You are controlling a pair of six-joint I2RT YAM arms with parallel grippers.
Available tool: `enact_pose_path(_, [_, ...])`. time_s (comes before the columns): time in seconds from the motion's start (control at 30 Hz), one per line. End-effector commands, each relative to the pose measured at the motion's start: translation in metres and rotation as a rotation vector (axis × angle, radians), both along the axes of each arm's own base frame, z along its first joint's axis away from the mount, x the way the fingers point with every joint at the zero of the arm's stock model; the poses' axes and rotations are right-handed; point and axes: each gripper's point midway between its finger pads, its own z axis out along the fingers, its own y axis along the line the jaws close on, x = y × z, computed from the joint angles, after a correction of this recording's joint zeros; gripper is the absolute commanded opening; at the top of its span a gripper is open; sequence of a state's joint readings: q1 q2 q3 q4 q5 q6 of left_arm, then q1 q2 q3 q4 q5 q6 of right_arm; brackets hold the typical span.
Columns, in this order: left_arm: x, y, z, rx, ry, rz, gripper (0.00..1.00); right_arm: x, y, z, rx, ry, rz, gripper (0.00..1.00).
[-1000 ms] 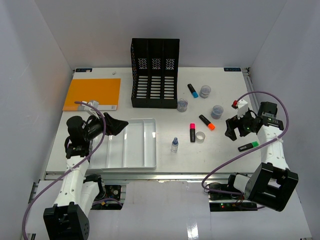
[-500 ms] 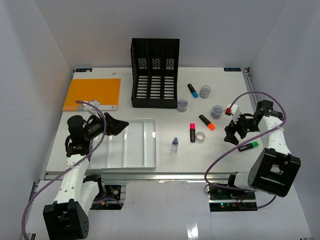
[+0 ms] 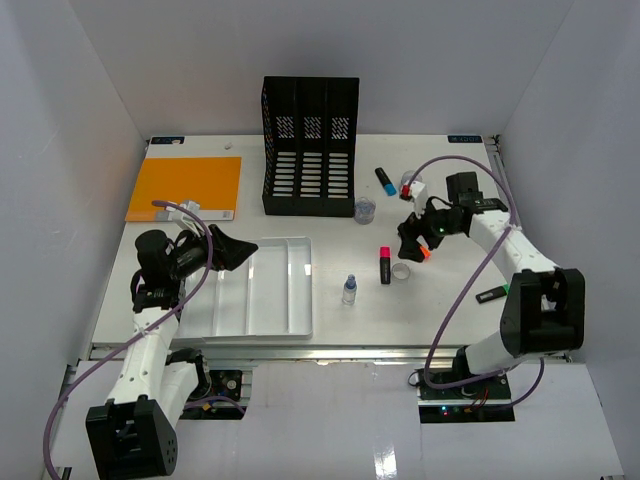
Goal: Organize the desk
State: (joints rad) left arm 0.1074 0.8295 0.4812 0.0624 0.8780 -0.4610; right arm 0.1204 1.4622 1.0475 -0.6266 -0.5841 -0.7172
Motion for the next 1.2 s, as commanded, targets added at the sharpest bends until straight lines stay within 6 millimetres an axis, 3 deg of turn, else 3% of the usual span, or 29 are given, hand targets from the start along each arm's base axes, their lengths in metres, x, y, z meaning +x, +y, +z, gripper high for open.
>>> enact_pose_path(0.0, [0.000, -0.001, 0.005, 0.005, -0.034, -0.010, 0.98, 0.079, -0.015, 0.009, -0.046, -0.047, -0.269, 0.97])
enact_pose_path(0.13, [0.000, -0.001, 0.005, 0.006, -0.037, -0.002, 0.98, 0.086, -0.019, -0.017, -0.089, 0.003, -0.293, 0.80])
enact_pose_path(0.27, [0.003, 0.000, 0.002, -0.007, -0.018, 0.009, 0.98, 0.084, -0.022, -0.040, -0.123, 0.022, -0.296, 0.76])
enact_pose_path(0.6, [0.009, 0.007, -0.001, 0.000, -0.017, 0.067, 0.98, 0.079, -0.026, -0.073, -0.212, 0.035, -0.294, 0.66])
enact_pose_path(1.0, [-0.001, -0.011, 0.015, -0.207, 0.080, 0.002, 0.98, 0.071, -0.038, -0.091, -0.292, 0.031, -0.313, 0.49])
enact_pose_path(1.17, [-0.006, -0.034, 0.030, -0.281, 0.102, -0.033, 0.98, 0.064, -0.036, -0.096, -0.285, 0.053, -0.309, 0.32])
